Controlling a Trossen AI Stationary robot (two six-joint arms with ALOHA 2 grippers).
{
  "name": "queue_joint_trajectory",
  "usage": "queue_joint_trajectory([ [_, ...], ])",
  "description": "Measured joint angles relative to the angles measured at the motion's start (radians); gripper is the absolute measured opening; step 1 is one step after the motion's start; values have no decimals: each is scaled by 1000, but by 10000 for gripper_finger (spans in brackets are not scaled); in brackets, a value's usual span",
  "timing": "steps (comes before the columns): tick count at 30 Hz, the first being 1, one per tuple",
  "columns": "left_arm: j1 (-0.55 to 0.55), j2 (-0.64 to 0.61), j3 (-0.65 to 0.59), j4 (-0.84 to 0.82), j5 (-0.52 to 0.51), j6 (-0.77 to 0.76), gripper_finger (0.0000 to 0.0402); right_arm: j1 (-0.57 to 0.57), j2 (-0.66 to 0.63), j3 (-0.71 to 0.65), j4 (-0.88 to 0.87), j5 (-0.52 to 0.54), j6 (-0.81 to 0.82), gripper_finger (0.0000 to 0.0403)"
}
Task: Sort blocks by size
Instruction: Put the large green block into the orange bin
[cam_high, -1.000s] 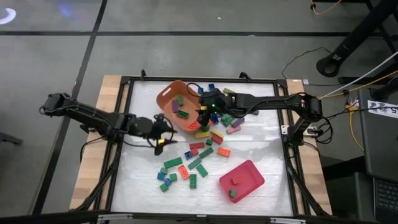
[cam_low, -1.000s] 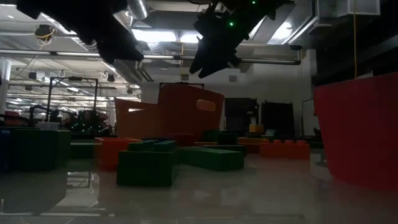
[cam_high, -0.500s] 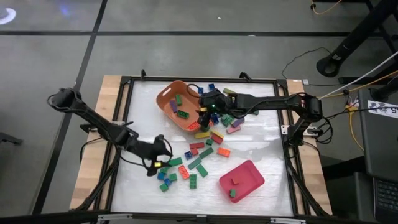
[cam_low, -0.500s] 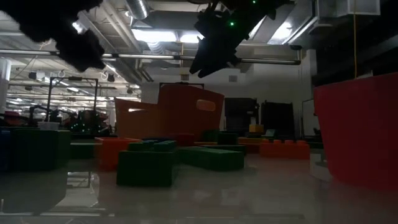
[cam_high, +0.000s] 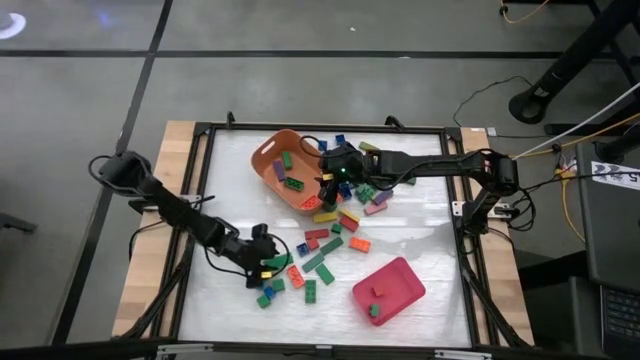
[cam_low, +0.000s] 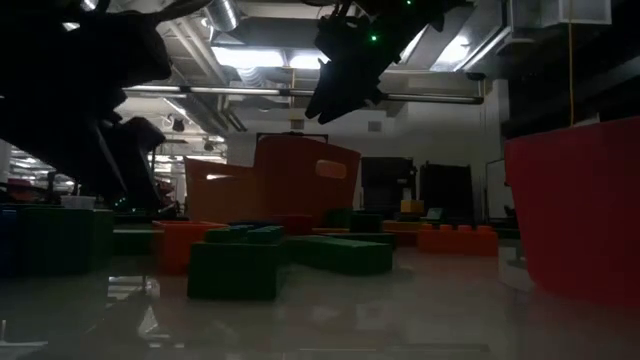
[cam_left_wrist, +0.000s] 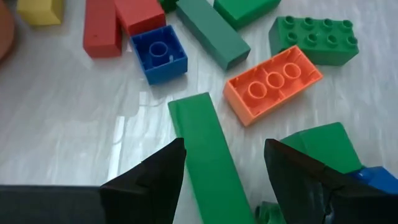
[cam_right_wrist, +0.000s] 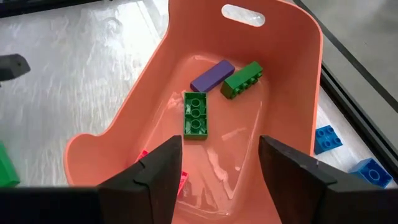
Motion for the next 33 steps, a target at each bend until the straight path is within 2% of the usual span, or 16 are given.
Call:
queue_joint_trajectory([
  [9, 1, 18, 0, -7, -29, 3, 208, 0, -1, 0, 0, 0, 0, 211],
  [33, 1, 18, 0, -9, -30, 3, 208, 0, -2, 0, 0, 0, 0, 211],
])
